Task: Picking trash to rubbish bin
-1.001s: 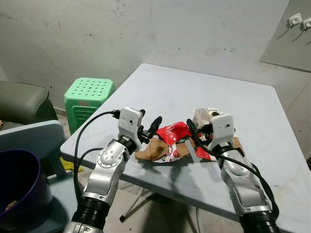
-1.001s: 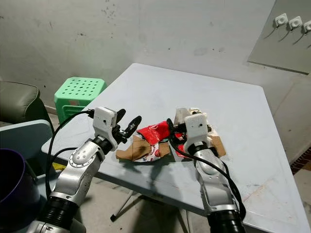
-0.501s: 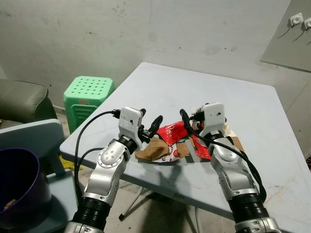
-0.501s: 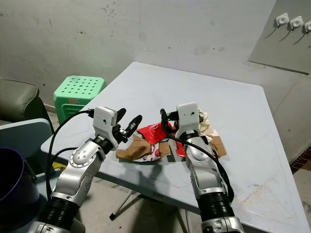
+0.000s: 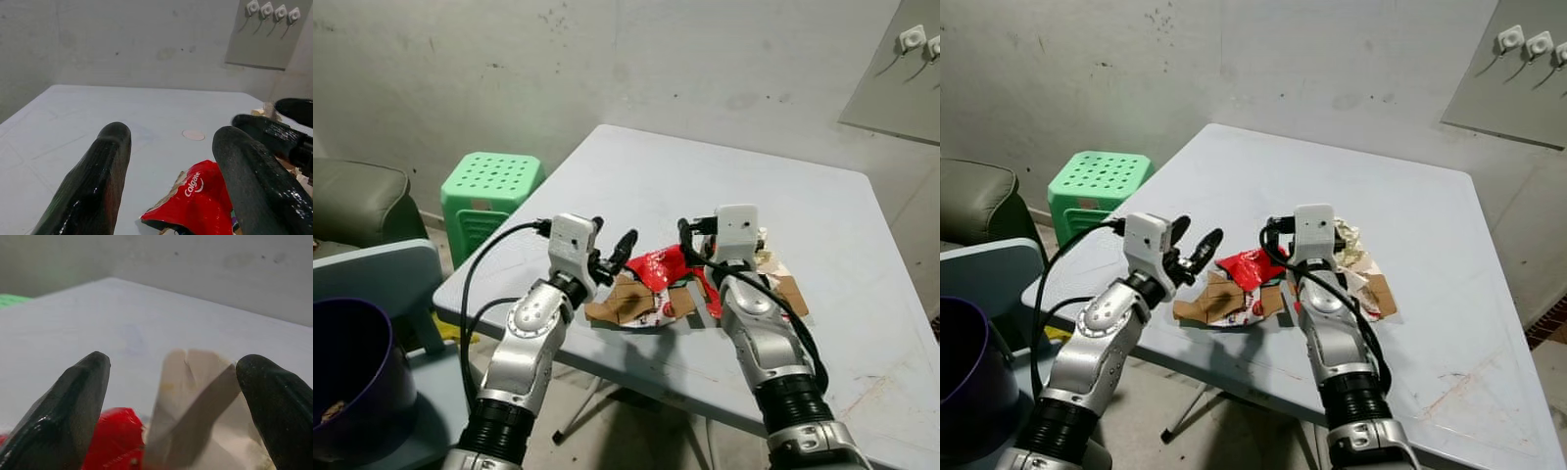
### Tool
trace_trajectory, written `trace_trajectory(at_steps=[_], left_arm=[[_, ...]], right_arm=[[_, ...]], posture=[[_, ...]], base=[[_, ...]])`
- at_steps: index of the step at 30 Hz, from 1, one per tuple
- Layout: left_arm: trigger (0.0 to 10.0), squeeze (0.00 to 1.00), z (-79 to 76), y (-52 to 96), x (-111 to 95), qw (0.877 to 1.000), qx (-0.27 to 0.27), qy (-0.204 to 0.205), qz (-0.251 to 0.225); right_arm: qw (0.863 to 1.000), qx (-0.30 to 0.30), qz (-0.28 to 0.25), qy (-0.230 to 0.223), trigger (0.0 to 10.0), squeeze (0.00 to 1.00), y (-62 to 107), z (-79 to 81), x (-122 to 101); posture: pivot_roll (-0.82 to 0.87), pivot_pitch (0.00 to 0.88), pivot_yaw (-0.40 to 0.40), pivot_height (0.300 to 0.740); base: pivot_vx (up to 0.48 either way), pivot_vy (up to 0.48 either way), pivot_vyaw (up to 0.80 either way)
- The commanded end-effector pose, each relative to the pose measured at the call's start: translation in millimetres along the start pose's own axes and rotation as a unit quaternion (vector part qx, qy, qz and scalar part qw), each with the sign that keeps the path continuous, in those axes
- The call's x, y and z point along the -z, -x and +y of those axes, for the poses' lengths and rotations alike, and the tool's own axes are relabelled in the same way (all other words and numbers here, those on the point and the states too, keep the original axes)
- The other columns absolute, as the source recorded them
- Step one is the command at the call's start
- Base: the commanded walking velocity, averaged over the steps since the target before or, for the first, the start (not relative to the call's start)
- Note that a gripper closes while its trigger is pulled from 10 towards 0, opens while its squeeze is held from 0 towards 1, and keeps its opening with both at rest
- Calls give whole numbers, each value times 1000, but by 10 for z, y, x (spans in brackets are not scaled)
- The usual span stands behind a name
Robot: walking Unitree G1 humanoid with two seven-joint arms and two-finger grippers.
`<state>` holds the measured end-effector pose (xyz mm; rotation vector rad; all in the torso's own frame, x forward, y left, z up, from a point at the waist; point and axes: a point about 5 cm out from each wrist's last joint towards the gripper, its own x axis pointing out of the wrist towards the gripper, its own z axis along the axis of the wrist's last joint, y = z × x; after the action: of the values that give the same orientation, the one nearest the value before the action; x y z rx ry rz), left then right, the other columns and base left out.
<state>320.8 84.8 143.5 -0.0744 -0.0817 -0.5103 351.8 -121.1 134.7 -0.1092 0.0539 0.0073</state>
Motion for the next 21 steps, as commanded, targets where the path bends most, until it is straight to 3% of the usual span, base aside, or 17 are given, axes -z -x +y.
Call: trace_trajectory(at_steps=[1, 2, 21], left_arm=[[10000, 0, 17, 8, -39, 1000, -7, 2, -6], [10000, 0, 24, 8, -42, 1000, -9, 3, -6], [10000, 0, 45, -10, -57, 1000, -18, 11, -8]], right_arm=[[999, 24, 4, 28, 745, 0, -12, -62, 9], [999, 20, 9, 29, 0, 0, -7, -65, 28], [999, 40, 12, 27, 0, 0, 76, -138, 88]], posture=[[-5, 0, -81, 740], [-6, 0, -80, 740], [-18, 0, -72, 740]], base=[[0, 0, 0], [0, 0, 0], [0, 0, 0]])
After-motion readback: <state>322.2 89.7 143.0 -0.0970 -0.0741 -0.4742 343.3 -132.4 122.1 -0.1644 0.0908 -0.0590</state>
